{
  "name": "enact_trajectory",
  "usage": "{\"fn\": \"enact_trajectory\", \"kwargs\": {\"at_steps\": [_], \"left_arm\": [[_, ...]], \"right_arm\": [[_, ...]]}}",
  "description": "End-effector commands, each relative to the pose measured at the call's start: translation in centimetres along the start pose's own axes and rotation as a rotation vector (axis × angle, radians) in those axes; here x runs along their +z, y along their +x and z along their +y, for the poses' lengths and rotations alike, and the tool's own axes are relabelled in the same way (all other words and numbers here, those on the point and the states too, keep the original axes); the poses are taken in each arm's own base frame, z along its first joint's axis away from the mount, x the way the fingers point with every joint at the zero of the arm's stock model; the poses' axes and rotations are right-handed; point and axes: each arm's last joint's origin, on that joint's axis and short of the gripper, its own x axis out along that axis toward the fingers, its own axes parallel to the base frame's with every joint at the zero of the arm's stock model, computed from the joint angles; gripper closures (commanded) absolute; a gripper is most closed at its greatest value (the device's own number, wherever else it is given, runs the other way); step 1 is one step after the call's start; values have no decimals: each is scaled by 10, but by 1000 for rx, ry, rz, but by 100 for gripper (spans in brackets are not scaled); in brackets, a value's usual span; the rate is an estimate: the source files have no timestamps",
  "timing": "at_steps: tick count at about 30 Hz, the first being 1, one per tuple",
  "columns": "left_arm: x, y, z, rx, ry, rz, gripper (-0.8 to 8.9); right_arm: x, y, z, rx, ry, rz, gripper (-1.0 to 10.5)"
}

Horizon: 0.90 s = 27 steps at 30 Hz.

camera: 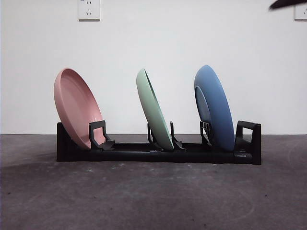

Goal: Place the plate

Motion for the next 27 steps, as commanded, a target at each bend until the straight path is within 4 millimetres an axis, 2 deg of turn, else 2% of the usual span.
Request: {"fn": "enact_trajectory", "kwargs": {"at_steps": [1,7,13,21,27], "left_arm": [[3,-11,-11,-19,48,-30,264],[-7,-33,-27,-25,73,-54,265],[-19,-45,-34,-21,65,-40,264],[-26,-52,-38,-18,57,-27,264],[-27,-52,-38,-17,53,-23,264]], "right_arm": [[20,18,-9,-2,39,37,422],[56,59,-39,-59,75,100,422],[77,99,-72,-81,86,162,422],[81,136,-104,-82,64,158,439],[84,146,-113,-71,32,122,598]]}}
